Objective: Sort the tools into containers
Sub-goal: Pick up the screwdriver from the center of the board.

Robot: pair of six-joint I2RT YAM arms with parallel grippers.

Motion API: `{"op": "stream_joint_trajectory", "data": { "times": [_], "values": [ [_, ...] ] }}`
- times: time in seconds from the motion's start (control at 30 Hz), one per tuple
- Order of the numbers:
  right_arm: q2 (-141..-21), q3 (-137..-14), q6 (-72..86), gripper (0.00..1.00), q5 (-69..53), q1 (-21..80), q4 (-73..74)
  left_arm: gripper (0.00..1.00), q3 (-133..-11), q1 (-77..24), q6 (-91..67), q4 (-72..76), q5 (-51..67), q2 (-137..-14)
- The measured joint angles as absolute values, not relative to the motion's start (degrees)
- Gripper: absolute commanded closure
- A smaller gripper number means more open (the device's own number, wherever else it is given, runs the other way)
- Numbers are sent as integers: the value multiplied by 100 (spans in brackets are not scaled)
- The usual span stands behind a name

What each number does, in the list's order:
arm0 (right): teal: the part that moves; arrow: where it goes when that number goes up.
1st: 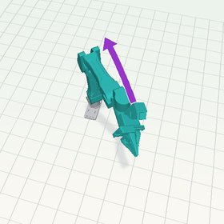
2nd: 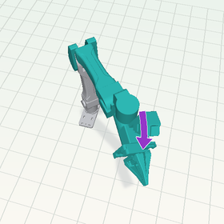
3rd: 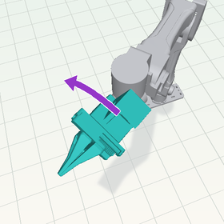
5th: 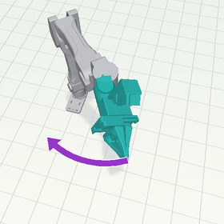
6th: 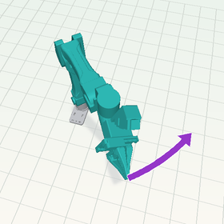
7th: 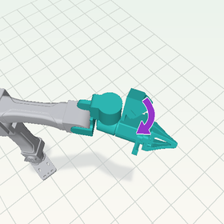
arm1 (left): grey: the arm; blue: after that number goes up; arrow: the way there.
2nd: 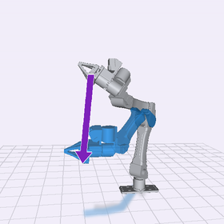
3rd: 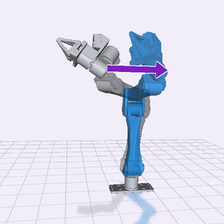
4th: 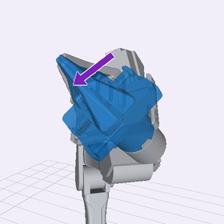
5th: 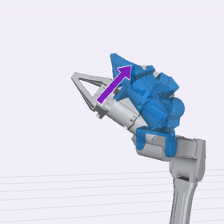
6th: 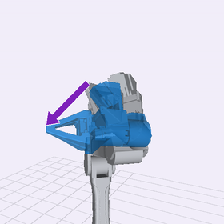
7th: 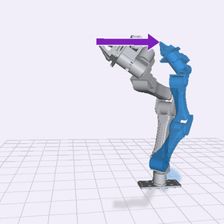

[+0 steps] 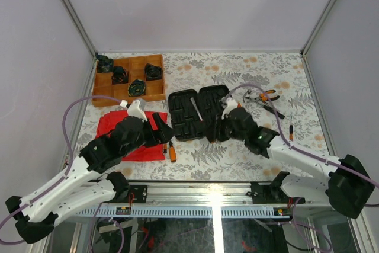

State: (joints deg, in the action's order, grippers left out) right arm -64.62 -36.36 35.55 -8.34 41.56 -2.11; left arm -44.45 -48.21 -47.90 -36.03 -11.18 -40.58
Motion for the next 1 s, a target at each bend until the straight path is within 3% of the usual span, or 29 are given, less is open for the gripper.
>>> {"op": "stream_joint_trajectory", "data": {
  "times": [0.3, 0.6, 1.0],
  "values": [
    [-6855, -3551, 3660, 100, 1105, 6794, -998, 19, -4967, -4821, -4788, -4388, -1002, -3498],
    [-6945, -3588, 2823, 100, 1625, 6976, -1144, 15, -5815, -4821, -4541, -4939, -1063, -3450],
    [-5730, -2838, 239, 100, 1769, 6978, -1400, 14, -5579, -4821, -4440, -5262, -1446, -3269]
  ]
}}
